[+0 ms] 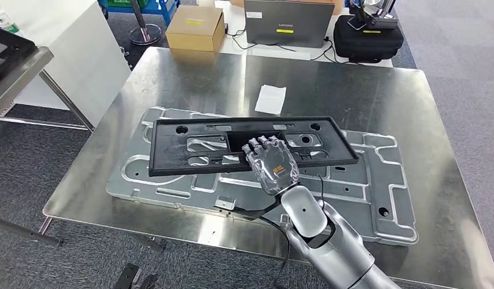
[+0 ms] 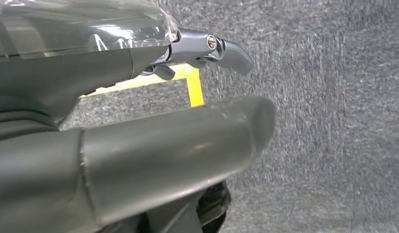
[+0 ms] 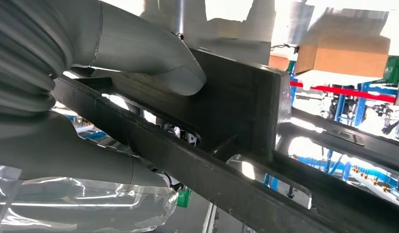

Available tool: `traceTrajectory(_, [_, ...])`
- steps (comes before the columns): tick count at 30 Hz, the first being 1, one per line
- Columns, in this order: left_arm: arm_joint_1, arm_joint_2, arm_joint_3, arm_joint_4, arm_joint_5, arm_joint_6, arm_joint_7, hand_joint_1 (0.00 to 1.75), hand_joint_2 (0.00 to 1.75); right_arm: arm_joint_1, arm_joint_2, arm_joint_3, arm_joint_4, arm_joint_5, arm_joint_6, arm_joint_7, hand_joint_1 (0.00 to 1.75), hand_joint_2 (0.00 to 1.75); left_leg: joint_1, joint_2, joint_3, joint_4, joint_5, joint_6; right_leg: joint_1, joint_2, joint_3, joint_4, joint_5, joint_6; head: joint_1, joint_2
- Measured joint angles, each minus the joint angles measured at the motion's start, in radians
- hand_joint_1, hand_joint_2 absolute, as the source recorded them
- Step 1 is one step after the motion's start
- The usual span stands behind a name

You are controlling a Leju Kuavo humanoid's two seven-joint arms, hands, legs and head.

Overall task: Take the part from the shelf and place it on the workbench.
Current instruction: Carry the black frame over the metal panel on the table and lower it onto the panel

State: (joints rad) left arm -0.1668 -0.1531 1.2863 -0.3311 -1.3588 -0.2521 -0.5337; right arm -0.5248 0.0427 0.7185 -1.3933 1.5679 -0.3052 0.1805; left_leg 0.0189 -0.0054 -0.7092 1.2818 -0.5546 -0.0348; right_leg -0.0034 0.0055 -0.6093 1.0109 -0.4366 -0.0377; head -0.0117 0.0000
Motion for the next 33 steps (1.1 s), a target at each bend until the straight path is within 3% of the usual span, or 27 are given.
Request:
traceTrajectory(2, [-0.001, 0.001, 0.0, 0.0, 0.0, 0.0, 0.0, 0.0, 0.87, 0.0, 0.0, 0.0, 0.001, 0.0, 0.0, 0.0, 0.87, 0.87, -0.001, 0.0, 0.062, -0.134, 0.07, 0.006, 0.001, 0.002, 0.002, 0.007, -0.005, 0.004, 0.0, 0.0])
traceTrajectory(4, [-0.003, 0.001, 0.0, 0.0, 0.0, 0.0, 0.0, 0.0, 1.75, -0.002, 0.0, 0.0, 0.001, 0.0, 0.0, 0.0, 0.0, 0.0, -0.004, -0.001, 0.11, -0.237, 0.104, 0.015, 0.004, 0.003, -0.001, 0.014, -0.01, 0.011, 0.001, 0.0])
traceTrajectory(7, [-0.002, 0.001, 0.0, 0.0, 0.0, 0.0, 0.0, 0.0, 1.75, -0.003, 0.0, 0.0, 0.001, 0.0, 0.0, 0.0, 0.0, 0.0, -0.006, -0.002, 0.116, -0.255, 0.107, 0.03, 0.006, 0.003, -0.003, 0.014, -0.01, 0.025, 0.001, 0.0])
traceTrajectory(9, [-0.003, 0.0, 0.0, 0.0, 0.0, 0.0, 0.0, 0.0, 1.75, -0.006, 0.0, 0.0, -0.001, 0.0, -0.001, 0.0, 0.0, 0.0, -0.001, -0.001, 0.118, -0.262, 0.114, 0.043, 0.004, 0.002, -0.013, 0.04, -0.031, 0.036, 0.003, 0.0])
traceTrajectory(10, [-0.003, 0.0, 0.0, 0.0, 0.0, 0.0, 0.0, 0.0, 1.31, -0.007, 0.0, 0.0, -0.001, 0.0, -0.001, 0.0, 0.0, 0.0, 0.001, 0.0, 0.119, -0.265, 0.116, 0.048, 0.003, 0.001, -0.03, 0.079, -0.057, 0.041, 0.004, 0.0])
traceTrajectory(12, [-0.003, 0.0, 0.0, 0.0, 0.0, 0.0, 0.0, 0.0, 0.44, -0.006, 0.0, 0.0, -0.002, 0.0, -0.001, 0.0, 0.0, 0.0, 0.001, 0.002, 0.118, -0.266, 0.116, 0.052, -0.002, 0.0, -0.09, 0.21, -0.122, 0.049, 0.007, 0.0])
traceTrajectory(13, [-0.003, 0.0, 0.0, 0.0, 0.0, 0.0, 0.0, 0.0, 0.0, -0.004, -0.001, 0.0, -0.001, 0.0, -0.001, 0.0, 0.0, 0.0, 0.0, 0.002, 0.118, -0.265, 0.116, 0.052, -0.004, 0.0, -0.118, 0.268, -0.142, 0.052, 0.007, 0.0])
traceTrajectory(14, [-0.002, 0.0, 0.0, 0.0, 0.0, 0.0, 0.0, 0.0, 0.0, -0.002, -0.001, 0.0, -0.001, 0.0, -0.001, 0.0, 0.0, 0.0, 0.0, 0.002, 0.118, -0.265, 0.116, 0.052, -0.006, 0.0, -0.133, 0.297, -0.143, 0.054, 0.007, 0.0])
traceTrajectory(15, [-0.002, 0.0, 0.0, 0.0, 0.0, 0.0, 0.0, 0.0, 0.0, -0.002, -0.002, 0.0, 0.0, 0.0, -0.001, 0.0, 0.0, 0.0, 0.0, 0.002, 0.118, -0.264, 0.115, 0.052, -0.008, 0.0, -0.128, 0.285, -0.124, 0.055, 0.007, 0.0])
traceTrajectory(17, [-0.002, -0.001, 0.0, 0.0, 0.0, 0.0, 0.0, 0.0, 0.0, -0.004, -0.002, 0.0, 0.001, 0.0, -0.001, 0.0, 0.0, 0.0, 0.001, 0.0, 0.12, -0.262, 0.113, 0.048, -0.011, -0.002, -0.067, 0.162, -0.055, 0.051, 0.008, 0.0])
traceTrajectory(19, [-0.003, -0.001, -0.001, 0.0, 0.0, 0.0, 0.0, 0.0, 0.0, -0.006, -0.001, 0.0, 0.001, 0.0, -0.001, 0.0, 0.0, 0.0, -0.003, -0.001, 0.118, -0.259, 0.111, 0.041, -0.007, -0.004, -0.012, 0.046, -0.018, 0.044, 0.008, 0.0])
traceTrajectory(22, [-0.003, -0.001, -0.001, 0.0, 0.0, 0.0, 0.0, 0.0, 0.0, -0.007, -0.001, 0.0, 0.001, 0.0, -0.001, 0.0, 0.0, 0.0, -0.005, -0.001, 0.115, -0.26, 0.111, 0.025, -0.003, -0.001, -0.003, 0.019, -0.017, 0.032, 0.006, 0.0])
traceTrajectory(24, [-0.003, 0.0, -0.001, -0.001, 0.0, 0.0, 0.0, 0.0, 0.0, -0.008, -0.001, 0.0, 0.0, 0.0, -0.001, 0.0, 0.0, 0.0, -0.002, 0.0, 0.11, -0.244, 0.097, 0.015, -0.005, -0.001, 0.0, 0.013, -0.013, 0.02, 0.005, 0.0])
traceTrajectory(26, [-0.003, 0.0, -0.001, -0.001, 0.0, 0.0, 0.0, 0.0, 0.0, -0.01, -0.001, 0.0, 0.0, 0.0, -0.001, 0.0, 0.0, 0.0, 0.001, 0.0, 0.073, -0.158, 0.044, 0.008, -0.007, -0.004, 0.004, 0.008, -0.011, 0.008, 0.001, 0.0])
traceTrajectory(28, [-0.002, 0.0, -0.001, -0.001, 0.0, 0.0, 0.0, 0.0, 0.0, -0.01, -0.001, 0.0, 0.001, 0.0, -0.001, 0.0, 0.0, 0.0, 0.001, 0.0, 0.013, -0.025, -0.014, 0.003, -0.005, -0.005, 0.004, 0.009, -0.013, 0.003, -0.002, 0.0])
traceTrajectory(29, [0.0, 0.0, -0.001, -0.001, 0.0, 0.0, 0.0, 0.0, 0.0, -0.009, -0.001, 0.0, 0.001, 0.0, -0.001, 0.0, 0.0, 0.0, 0.001, 0.0, -0.007, 0.017, -0.023, 0.002, -0.003, -0.004, 0.004, 0.011, -0.014, 0.002, -0.002, 0.0])
traceTrajectory(30, [0.0, 0.0, -0.001, -0.001, 0.0, 0.0, 0.0, 0.0, 0.0, -0.008, -0.001, 0.0, 0.002, 0.0, -0.001, 0.0, 0.0, 0.0, 0.001, 0.0, -0.01, 0.022, -0.013, 0.002, -0.002, -0.004, 0.004, 0.012, -0.015, 0.001, -0.002, 0.0])
traceTrajectory(31, [0.001, 0.0, -0.001, -0.001, 0.0, 0.0, 0.0, 0.0, 0.0, -0.008, -0.001, 0.0, 0.002, 0.001, -0.001, 0.0, 0.0, 0.0, 0.001, 0.0, 0.007, -0.013, 0.015, 0.003, -0.001, -0.003, 0.005, 0.014, -0.016, 0.001, -0.003, 0.0])
traceTrajectory(33, [0.0, 0.001, -0.001, -0.002, 0.0, 0.0, 0.0, 0.0, 0.0, -0.008, -0.001, 0.0, 0.001, 0.001, -0.001, 0.0, 0.0, 0.0, 0.0, 0.0, 0.071, -0.147, 0.081, 0.011, 0.0, -0.001, 0.008, 0.017, -0.02, 0.005, -0.003, 0.0])
